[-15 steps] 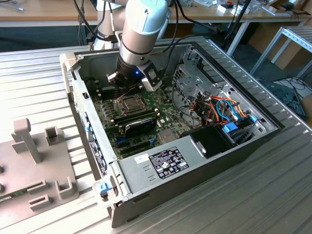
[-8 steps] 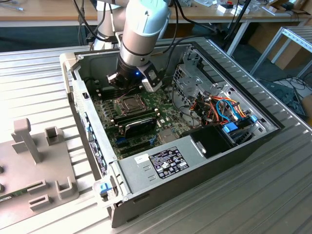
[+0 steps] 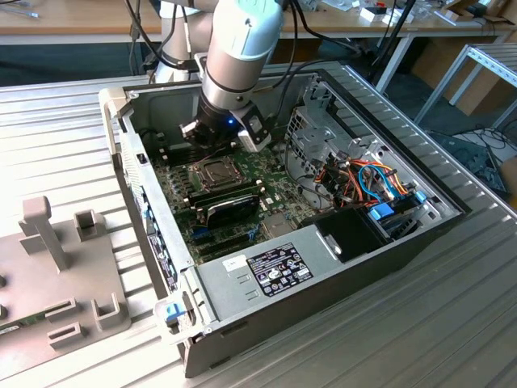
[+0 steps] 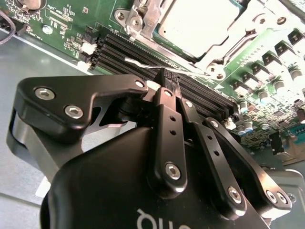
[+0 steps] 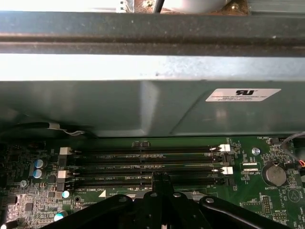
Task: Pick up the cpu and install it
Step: 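Install the first cpu locking lever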
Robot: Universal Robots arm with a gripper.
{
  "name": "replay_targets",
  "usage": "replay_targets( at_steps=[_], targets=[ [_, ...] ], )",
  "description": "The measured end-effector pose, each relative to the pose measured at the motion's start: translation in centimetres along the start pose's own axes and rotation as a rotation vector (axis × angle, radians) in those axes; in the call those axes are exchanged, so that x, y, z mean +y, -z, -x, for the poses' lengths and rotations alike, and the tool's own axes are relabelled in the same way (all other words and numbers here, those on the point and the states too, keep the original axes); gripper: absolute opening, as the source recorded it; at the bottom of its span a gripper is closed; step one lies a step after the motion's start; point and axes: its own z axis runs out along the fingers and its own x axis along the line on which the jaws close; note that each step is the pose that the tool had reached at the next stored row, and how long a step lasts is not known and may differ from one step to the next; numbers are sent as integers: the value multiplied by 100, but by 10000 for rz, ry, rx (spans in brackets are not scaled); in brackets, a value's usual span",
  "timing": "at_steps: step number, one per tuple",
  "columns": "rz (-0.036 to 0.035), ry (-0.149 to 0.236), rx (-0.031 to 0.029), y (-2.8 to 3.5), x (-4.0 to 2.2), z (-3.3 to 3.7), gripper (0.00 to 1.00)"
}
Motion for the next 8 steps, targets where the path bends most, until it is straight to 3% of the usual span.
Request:
replay_targets(
  at_steps=[8],
  targets=[
    [0, 1, 0, -13, -3, 26, 11]
  ],
)
